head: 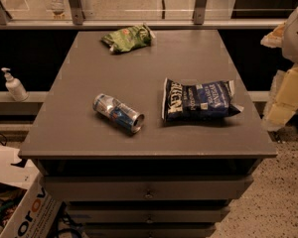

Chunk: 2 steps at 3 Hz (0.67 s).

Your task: Move green jalapeno chip bag near redbull can

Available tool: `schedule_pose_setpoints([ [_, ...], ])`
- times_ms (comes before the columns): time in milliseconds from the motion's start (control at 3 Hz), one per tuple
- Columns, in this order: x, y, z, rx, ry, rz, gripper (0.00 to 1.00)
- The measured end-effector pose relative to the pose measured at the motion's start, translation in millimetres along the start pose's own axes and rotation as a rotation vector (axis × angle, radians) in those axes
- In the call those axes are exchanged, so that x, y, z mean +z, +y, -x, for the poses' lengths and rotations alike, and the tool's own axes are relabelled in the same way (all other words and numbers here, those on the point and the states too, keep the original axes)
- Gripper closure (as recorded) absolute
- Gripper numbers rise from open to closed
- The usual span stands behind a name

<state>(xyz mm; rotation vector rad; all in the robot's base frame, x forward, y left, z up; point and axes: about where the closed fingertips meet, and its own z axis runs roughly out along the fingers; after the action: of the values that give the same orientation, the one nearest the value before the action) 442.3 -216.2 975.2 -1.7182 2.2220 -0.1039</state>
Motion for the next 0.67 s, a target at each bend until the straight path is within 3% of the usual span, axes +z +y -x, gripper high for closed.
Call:
schedule_pose_setpoints([
  [333,19.8,-32.0,11.0,-0.002,-0.067,-0.078,0.00],
  [667,42.2,-77.5,38.4,0.003,-0.188,-0.155,0.00],
])
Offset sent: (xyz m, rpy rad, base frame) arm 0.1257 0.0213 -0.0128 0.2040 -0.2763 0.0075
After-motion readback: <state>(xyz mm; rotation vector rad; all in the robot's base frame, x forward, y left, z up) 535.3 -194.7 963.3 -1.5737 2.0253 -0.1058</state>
